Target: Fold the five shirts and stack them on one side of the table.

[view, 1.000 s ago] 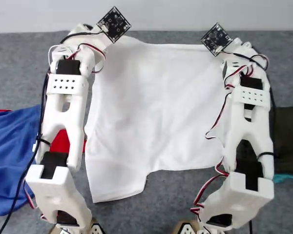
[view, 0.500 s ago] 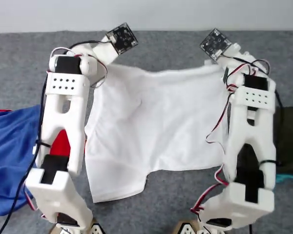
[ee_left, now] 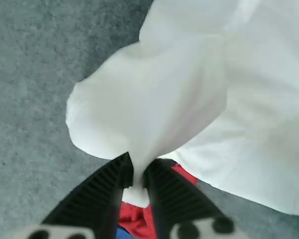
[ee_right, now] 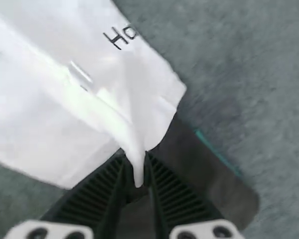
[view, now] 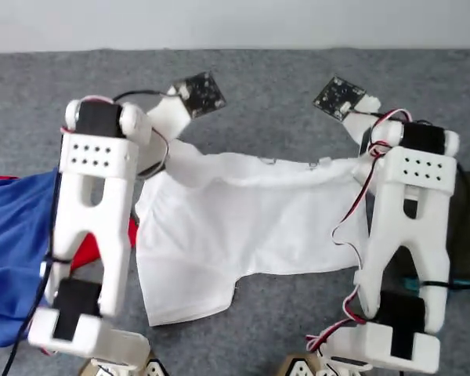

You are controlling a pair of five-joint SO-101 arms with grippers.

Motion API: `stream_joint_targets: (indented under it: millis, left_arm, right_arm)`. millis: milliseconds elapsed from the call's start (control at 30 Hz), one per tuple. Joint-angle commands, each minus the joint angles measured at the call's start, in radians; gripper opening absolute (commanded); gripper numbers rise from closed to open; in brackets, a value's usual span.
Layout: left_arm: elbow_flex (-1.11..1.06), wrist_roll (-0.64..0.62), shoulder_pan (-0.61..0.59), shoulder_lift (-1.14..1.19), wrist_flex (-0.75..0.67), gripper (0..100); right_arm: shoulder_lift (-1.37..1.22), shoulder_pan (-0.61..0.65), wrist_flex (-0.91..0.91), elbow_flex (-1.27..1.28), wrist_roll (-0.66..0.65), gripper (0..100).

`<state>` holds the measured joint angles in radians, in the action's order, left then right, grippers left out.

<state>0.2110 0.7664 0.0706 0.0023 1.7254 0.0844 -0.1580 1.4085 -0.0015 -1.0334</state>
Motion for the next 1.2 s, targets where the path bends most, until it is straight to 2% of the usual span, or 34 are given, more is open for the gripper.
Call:
stream_joint_targets:
  millis: [0,133,433,633,767,967,1067,1167]
  left_arm:
    - [-0.165,0.009,0.009,-0.157,0.031,1]
    - [-0.398,0.011,0.028,-0.293,0.031,1]
    - [-0.762,0.052,0.141,-0.546,0.031,1]
    - [-0.909,0.054,0.146,-0.598,0.031,1]
    - [-0.989,0.055,0.201,-0.603,0.029,1]
    - [-0.990,0.055,0.235,-0.603,0.026,2]
    - [-0.990,0.054,0.212,-0.608,0.026,6]
    - [-0.990,0.051,0.163,-0.651,0.009,10]
  right_arm:
    - [0.064,-0.008,0.107,-0.057,-0.032,1.0]
    - [0.061,-0.021,0.193,-0.057,-0.043,1.0]
    - [0.070,-0.104,0.179,0.121,-0.106,1.0]
    - [0.065,-0.091,0.170,0.164,-0.107,1.0]
    - [0.067,-0.122,0.137,0.186,-0.112,1.0]
    - [0.061,-0.140,0.131,0.192,-0.141,1.4]
    - [0.067,-0.140,0.159,0.186,-0.141,7.5]
    - [0.068,-0.140,0.219,0.184,-0.140,20.0]
